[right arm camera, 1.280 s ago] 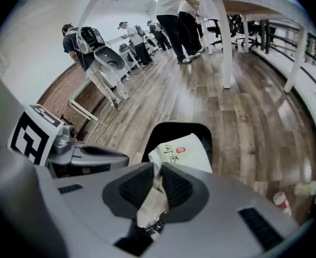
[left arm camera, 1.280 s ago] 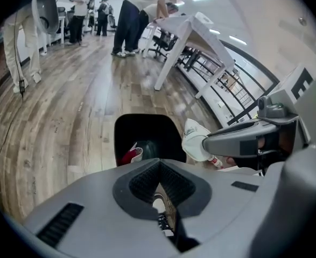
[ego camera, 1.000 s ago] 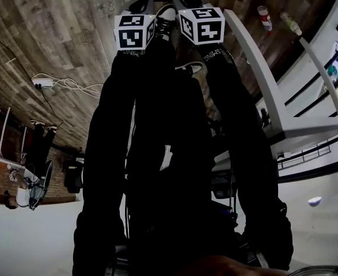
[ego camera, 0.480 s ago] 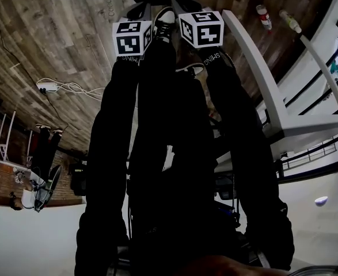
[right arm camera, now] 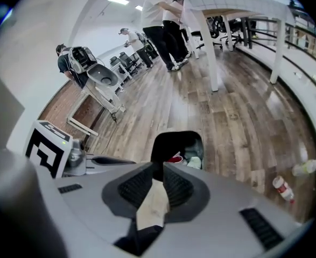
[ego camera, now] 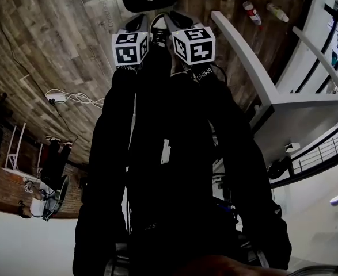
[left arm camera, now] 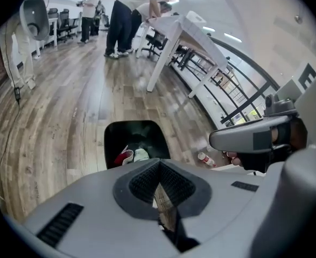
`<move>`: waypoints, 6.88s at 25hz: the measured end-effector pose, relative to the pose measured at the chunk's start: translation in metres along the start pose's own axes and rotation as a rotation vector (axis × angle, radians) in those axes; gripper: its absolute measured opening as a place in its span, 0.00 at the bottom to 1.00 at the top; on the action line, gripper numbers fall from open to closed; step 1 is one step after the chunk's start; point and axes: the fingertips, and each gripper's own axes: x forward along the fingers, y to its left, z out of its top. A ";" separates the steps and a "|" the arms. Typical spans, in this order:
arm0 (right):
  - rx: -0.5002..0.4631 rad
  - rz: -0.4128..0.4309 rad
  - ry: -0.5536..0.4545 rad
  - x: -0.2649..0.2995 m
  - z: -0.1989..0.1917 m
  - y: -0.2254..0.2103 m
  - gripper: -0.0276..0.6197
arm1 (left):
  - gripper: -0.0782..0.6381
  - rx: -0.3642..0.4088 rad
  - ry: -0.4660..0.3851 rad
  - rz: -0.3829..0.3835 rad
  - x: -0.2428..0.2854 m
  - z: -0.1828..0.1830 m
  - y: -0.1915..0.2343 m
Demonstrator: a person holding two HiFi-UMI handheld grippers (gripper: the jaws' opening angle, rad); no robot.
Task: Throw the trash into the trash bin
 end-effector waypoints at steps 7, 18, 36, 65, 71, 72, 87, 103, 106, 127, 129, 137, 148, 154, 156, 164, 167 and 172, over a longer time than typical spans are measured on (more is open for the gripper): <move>0.035 0.004 -0.168 -0.111 0.033 0.042 0.13 | 0.11 0.039 -0.053 -0.015 -0.078 0.035 -0.064; 0.066 -0.091 -0.460 -0.342 0.052 0.069 0.07 | 0.11 0.192 -0.213 -0.061 -0.232 0.086 -0.218; 0.249 -0.440 -0.857 -0.671 -0.068 0.047 0.07 | 0.11 0.617 -0.332 -0.394 -0.368 0.054 -0.539; 0.640 -1.176 -1.233 -1.005 -0.386 0.051 0.07 | 0.11 1.152 -0.278 -1.058 -0.516 -0.187 -0.915; 0.657 -1.255 -1.265 -1.035 -0.409 0.059 0.07 | 0.11 1.203 -0.290 -1.122 -0.534 -0.206 -0.943; 0.660 -1.263 -1.271 -1.039 -0.412 0.059 0.07 | 0.11 1.211 -0.293 -1.131 -0.537 -0.209 -0.948; 0.650 -1.283 -1.300 -1.065 -0.417 0.039 0.07 | 0.11 1.251 -0.328 -1.163 -0.538 -0.209 -0.982; 0.763 -1.195 -1.246 -1.040 -0.455 -0.004 0.07 | 0.11 1.226 -0.219 -1.041 -0.480 -0.229 -0.984; 0.784 -1.178 -1.227 -1.034 -0.463 -0.013 0.07 | 0.11 1.231 -0.184 -1.015 -0.466 -0.238 -0.982; 0.950 -0.953 -1.045 -0.908 -0.531 -0.174 0.07 | 0.11 1.259 -0.021 -0.773 -0.264 -0.288 -0.983; 0.954 -0.947 -1.040 -0.890 -0.532 -0.200 0.07 | 0.11 1.256 -0.023 -0.766 -0.235 -0.289 -0.984; 0.968 -0.934 -1.060 -0.870 -0.562 -0.247 0.07 | 0.11 1.279 -0.060 -0.745 -0.182 -0.309 -1.001; 1.000 -0.908 -1.067 -0.860 -0.590 -0.258 0.07 | 0.51 1.377 -0.052 -0.775 -0.157 -0.336 -1.025; 1.009 -0.900 -1.061 -0.851 -0.598 -0.261 0.07 | 0.58 1.422 -0.030 -0.758 -0.137 -0.350 -1.026; 1.007 -0.897 -1.058 -0.852 -0.601 -0.262 0.07 | 0.58 1.433 -0.020 -0.749 -0.132 -0.354 -1.026; 1.006 -0.896 -1.046 -0.847 -0.600 -0.257 0.07 | 0.51 1.454 -0.062 -0.677 -0.122 -0.340 -1.014; 1.000 -0.898 -1.038 -0.846 -0.593 -0.252 0.07 | 0.51 1.448 -0.087 -0.683 -0.129 -0.328 -1.012; 0.978 -0.901 -1.033 -0.856 -0.576 -0.239 0.07 | 0.50 1.409 -0.124 -0.696 -0.157 -0.307 -1.009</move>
